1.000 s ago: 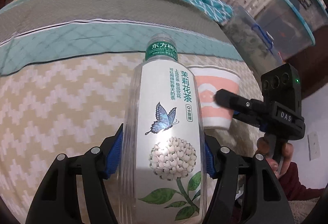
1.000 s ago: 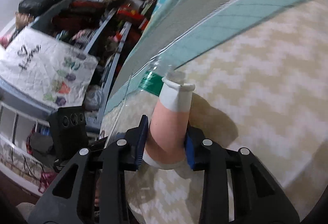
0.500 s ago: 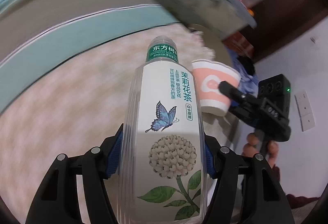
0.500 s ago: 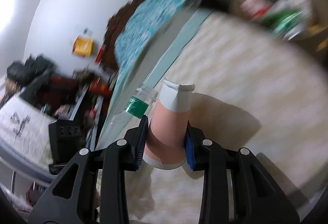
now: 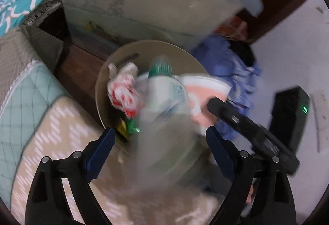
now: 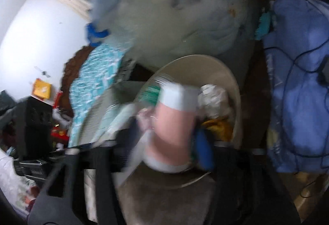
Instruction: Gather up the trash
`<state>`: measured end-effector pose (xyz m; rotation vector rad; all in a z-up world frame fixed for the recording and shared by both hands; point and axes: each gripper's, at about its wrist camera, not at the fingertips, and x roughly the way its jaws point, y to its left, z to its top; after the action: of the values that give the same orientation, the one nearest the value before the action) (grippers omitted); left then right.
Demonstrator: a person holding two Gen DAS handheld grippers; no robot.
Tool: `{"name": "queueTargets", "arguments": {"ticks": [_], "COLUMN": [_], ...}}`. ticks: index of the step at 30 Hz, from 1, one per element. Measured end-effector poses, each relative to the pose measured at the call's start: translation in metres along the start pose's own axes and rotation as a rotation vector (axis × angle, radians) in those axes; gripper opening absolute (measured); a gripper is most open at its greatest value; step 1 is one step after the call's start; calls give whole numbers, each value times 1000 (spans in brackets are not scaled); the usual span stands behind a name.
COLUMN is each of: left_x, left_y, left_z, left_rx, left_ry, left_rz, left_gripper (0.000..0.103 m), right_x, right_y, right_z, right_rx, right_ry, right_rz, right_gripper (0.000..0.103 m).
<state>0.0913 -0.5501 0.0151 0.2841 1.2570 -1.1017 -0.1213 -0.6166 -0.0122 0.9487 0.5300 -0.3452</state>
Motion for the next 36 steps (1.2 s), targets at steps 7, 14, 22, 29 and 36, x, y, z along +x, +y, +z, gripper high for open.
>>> {"name": "queueTargets", "arguments": {"ticks": [7, 14, 22, 29, 36], "left_x": [-37, -88, -109, -121, -137], "left_y": [2, 15, 31, 48, 62], "left_z": [-15, -74, -166, -228, -268], "left_rx": [24, 18, 24, -17, -59], "left_ry": [-90, -175, -188, -203, -234], "left_rz": [8, 22, 151, 179, 248], "left_gripper": [86, 86, 86, 89, 90], "right_x": [-28, -60, -68, -75, -87], "right_y": [-4, 20, 66, 94, 114], "right_z": [-10, -58, -145, -201, -230], "right_rx": [-28, -50, -82, -103, -118], "right_ry": [-118, -155, -103, -57, -41], "right_rz": [-66, -28, -34, -69, -105], "right_gripper": [69, 69, 73, 78, 78]}}
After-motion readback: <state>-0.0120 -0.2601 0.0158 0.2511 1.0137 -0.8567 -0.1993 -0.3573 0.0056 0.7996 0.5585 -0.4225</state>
